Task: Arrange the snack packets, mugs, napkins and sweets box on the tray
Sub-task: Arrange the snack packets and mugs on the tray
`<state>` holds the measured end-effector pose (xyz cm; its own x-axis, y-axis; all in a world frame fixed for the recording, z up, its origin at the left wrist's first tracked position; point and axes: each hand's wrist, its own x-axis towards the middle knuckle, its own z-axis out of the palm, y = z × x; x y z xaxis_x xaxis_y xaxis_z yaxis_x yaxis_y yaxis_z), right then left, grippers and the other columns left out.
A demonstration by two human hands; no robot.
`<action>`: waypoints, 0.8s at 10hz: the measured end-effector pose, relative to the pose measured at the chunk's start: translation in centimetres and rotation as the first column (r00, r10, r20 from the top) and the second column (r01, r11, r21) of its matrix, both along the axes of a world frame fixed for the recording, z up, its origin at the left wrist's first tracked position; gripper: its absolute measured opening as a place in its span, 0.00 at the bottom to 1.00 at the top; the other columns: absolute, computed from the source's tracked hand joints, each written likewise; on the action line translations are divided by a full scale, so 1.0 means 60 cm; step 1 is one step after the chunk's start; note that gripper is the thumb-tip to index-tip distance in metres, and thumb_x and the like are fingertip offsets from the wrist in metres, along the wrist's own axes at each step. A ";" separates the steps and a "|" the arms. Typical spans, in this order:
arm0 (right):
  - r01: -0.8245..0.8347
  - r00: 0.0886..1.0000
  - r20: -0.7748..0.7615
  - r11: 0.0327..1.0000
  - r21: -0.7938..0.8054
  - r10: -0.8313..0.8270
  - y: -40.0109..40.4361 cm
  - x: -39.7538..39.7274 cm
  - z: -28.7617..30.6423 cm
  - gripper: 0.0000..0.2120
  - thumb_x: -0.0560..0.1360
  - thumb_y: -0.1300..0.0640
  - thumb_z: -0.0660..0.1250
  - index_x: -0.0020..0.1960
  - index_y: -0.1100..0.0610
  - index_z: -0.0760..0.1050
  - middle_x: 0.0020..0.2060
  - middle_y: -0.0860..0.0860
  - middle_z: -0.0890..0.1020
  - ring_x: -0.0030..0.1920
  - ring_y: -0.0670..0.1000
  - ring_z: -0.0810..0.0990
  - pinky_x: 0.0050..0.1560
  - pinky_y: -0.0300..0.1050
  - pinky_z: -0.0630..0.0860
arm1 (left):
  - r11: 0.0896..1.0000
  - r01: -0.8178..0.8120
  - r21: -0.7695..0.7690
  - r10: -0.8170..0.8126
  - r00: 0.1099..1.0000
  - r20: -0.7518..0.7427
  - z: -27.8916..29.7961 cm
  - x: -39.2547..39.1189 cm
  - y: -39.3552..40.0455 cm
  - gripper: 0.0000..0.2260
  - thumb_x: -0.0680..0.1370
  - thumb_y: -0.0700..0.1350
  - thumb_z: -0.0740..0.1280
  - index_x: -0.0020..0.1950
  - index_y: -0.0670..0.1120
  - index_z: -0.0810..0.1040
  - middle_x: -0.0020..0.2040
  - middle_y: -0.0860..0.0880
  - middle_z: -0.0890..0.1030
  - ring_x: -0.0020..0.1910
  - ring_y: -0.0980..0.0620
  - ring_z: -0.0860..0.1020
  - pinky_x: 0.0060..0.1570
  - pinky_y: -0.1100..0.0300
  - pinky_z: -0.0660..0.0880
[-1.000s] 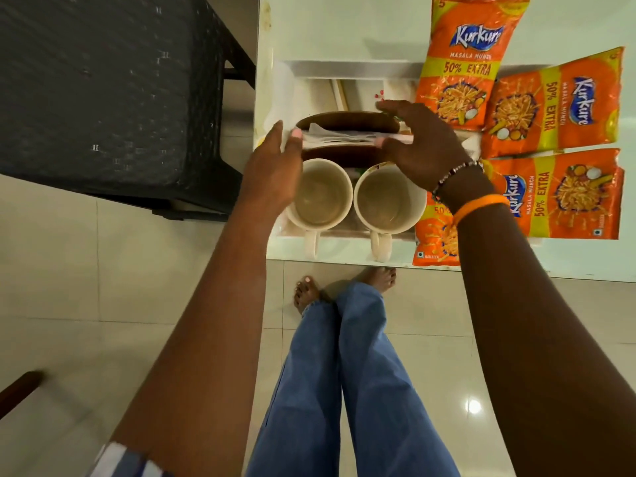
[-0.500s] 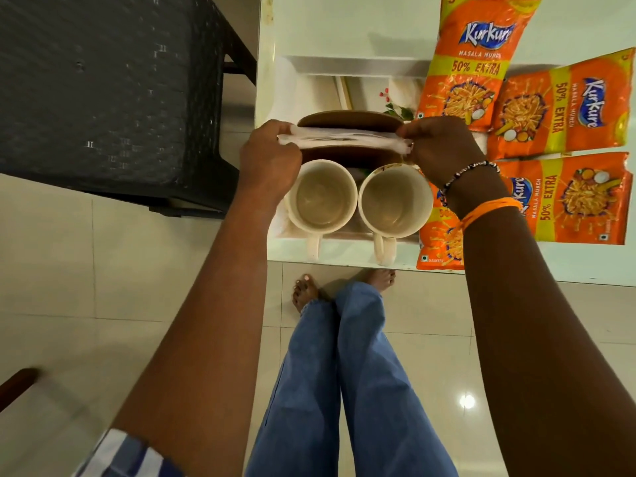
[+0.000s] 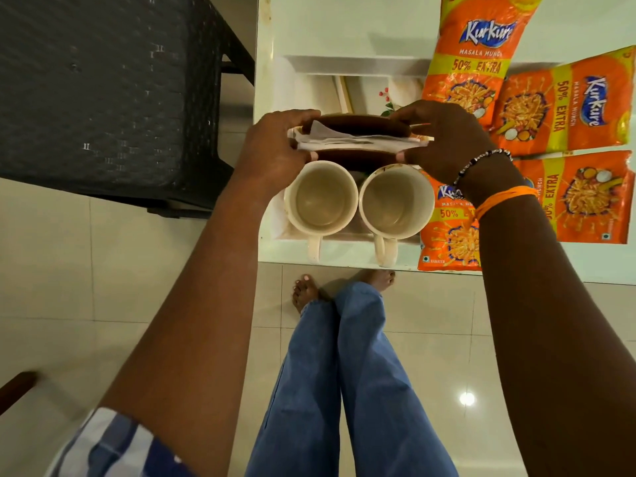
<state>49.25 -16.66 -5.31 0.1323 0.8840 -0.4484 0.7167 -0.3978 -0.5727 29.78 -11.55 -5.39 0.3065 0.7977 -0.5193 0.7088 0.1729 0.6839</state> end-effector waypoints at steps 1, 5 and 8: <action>-0.019 1.000 -0.019 1.000 -0.009 0.018 -0.002 0.006 -0.002 0.24 0.68 0.66 0.70 0.63 0.58 0.73 0.62 0.56 0.77 0.64 0.56 0.74 0.66 0.47 0.69 | 1.000 -0.016 -0.025 0.016 1.000 0.025 -0.003 -0.001 -0.002 0.24 0.74 0.38 0.69 0.68 0.49 0.71 0.70 0.48 0.71 0.67 0.46 0.71 0.68 0.46 0.69; 0.354 0.930 -0.056 0.928 -0.119 -0.362 -0.016 0.010 -0.017 0.18 0.77 0.59 0.59 0.65 0.62 0.70 0.66 0.59 0.73 0.67 0.57 0.70 0.64 0.44 0.67 | 0.963 -0.253 -0.087 0.251 0.967 -0.030 -0.013 -0.002 -0.005 0.20 0.79 0.38 0.60 0.70 0.51 0.68 0.72 0.50 0.69 0.70 0.49 0.67 0.63 0.60 0.64; 0.450 0.752 -0.345 0.820 -0.354 -0.562 -0.003 -0.029 -0.004 0.24 0.79 0.48 0.53 0.61 0.67 0.70 0.54 0.69 0.75 0.56 0.66 0.74 0.67 0.62 0.68 | 0.892 -0.384 -0.237 0.380 0.923 -0.064 0.006 0.014 -0.014 0.14 0.80 0.54 0.57 0.58 0.49 0.74 0.55 0.47 0.78 0.54 0.48 0.77 0.56 0.54 0.73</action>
<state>47.50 -16.82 -5.55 0.2815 0.6009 -0.7481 0.0836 -0.7921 -0.6047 30.62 -12.42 -5.04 -0.0067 0.7024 -0.7118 0.5650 0.5899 0.5769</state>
